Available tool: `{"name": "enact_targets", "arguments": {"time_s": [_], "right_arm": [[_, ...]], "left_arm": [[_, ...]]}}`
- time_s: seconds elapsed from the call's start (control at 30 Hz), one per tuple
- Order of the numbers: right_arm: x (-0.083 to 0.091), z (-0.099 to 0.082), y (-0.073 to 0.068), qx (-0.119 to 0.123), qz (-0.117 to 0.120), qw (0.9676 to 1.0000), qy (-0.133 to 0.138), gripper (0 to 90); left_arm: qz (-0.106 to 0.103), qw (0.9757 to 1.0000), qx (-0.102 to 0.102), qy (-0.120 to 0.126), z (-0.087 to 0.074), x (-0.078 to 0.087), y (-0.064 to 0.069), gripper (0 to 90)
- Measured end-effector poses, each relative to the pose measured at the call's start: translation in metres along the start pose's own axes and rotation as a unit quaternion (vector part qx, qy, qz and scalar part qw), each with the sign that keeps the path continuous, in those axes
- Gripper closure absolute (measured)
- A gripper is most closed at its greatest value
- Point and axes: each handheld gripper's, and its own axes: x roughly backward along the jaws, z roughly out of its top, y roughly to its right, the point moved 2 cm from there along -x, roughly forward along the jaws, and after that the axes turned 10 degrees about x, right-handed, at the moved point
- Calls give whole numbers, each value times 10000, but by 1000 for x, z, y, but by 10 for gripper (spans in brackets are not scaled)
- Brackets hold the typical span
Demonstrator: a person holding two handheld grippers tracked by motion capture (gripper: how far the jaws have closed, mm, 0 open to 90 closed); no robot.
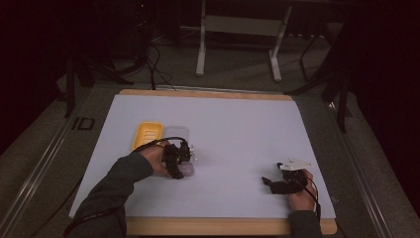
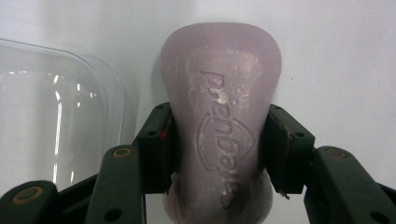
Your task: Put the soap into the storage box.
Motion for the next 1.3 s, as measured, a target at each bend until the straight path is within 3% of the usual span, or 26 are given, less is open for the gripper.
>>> {"name": "enact_targets", "arguments": {"time_s": [0.27, 0.57, 1.3], "right_arm": [[0, 0, 0, 1, 0, 10000, 1, 150], [0, 0, 0, 3, 1, 10000, 2, 150], [0, 0, 0, 11, -13, 10000, 10, 150]], "left_arm": [[28, 10000, 13, 30, -2, 4, -2, 497], [20, 9998, 192, 107, -6, 12, -8, 497], [199, 9985, 358, 364, -18, 38, -18, 497]]}}
